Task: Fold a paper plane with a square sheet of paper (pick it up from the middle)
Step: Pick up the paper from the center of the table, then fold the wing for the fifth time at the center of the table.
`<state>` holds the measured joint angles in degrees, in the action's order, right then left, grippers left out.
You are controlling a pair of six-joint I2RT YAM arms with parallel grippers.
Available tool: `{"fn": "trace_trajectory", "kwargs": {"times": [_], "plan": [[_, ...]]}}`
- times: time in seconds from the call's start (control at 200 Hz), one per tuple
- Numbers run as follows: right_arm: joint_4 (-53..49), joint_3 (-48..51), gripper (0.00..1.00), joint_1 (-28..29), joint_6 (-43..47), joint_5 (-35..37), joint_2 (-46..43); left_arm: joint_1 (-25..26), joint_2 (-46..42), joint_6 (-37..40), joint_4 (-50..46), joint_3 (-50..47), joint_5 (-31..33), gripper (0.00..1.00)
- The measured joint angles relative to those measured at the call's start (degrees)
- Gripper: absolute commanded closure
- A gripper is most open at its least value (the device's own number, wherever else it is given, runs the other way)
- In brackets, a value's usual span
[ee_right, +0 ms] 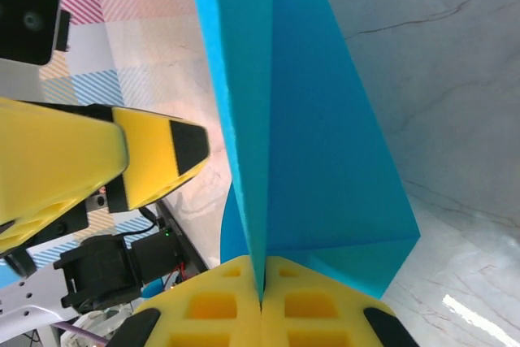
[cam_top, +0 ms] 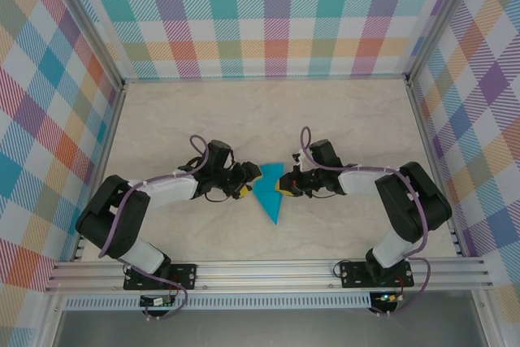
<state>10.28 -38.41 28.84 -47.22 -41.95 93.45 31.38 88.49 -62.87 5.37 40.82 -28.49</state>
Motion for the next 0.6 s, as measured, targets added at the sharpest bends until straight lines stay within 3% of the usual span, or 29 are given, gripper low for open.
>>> {"fn": "trace_trajectory", "kwargs": {"times": [0.415,0.6], "plan": [[3.1,0.1,0.95,-0.4,-1.7,-3.1,-2.9,-6.2,0.1,-0.3,4.8,-1.5,-5.9,0.35],[4.3,0.1,0.95,-0.4,-2.4,-4.4,-3.0,-7.2,0.1,0.2,8.0,-1.6,-9.7,0.40]]}}
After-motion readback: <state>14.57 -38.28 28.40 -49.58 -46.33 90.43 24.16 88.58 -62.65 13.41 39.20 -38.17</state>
